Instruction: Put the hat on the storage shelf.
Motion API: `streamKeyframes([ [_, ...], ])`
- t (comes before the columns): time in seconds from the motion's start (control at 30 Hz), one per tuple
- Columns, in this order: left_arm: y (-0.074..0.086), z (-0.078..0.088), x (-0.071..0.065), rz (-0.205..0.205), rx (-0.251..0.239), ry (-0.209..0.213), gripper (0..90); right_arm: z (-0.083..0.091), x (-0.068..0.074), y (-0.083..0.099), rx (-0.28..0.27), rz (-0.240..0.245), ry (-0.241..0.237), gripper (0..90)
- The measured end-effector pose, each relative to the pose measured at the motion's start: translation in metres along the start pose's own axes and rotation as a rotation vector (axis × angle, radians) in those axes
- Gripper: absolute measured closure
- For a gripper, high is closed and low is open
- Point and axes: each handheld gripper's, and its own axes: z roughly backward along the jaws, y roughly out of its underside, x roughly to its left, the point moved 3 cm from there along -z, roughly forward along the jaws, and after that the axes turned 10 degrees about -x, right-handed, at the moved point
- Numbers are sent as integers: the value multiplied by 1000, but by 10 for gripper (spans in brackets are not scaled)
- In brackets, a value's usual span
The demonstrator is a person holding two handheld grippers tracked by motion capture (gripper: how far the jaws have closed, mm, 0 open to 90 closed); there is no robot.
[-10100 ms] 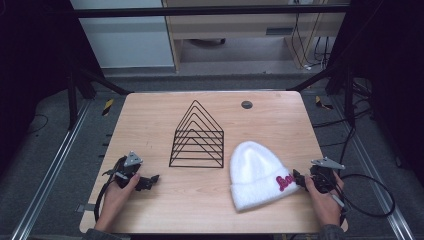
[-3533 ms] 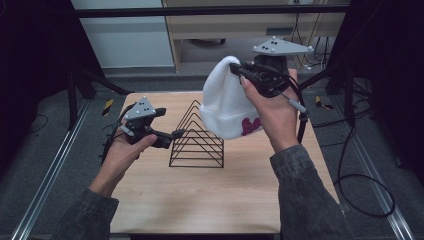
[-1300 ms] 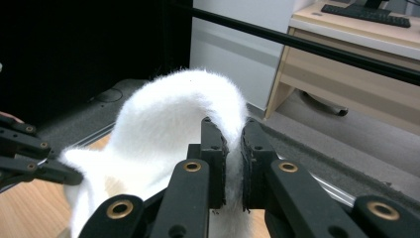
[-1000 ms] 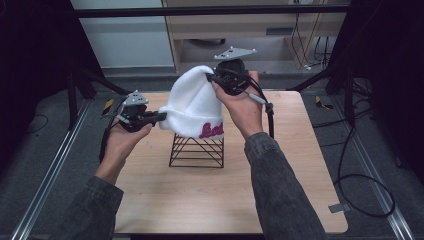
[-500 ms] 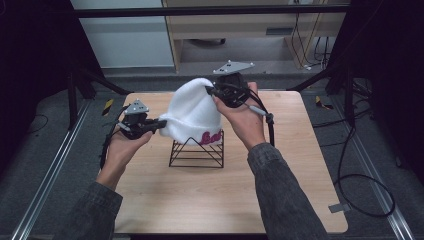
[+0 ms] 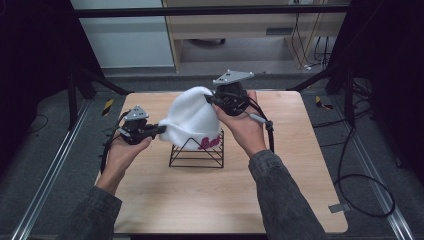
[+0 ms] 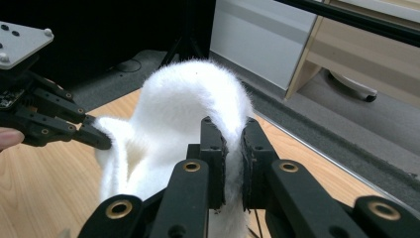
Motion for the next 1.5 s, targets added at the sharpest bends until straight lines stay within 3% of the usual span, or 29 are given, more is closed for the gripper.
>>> streamKeyframes([
  [0.77, 32, 1, -14, -12, 26, 38, 845, 15, 21, 26, 62, 24, -71, 825],
  [1.5, 65, -7, -16, 2, 74, 59, 843, -1, 32, 55, 126, 1, -125, 818],
])
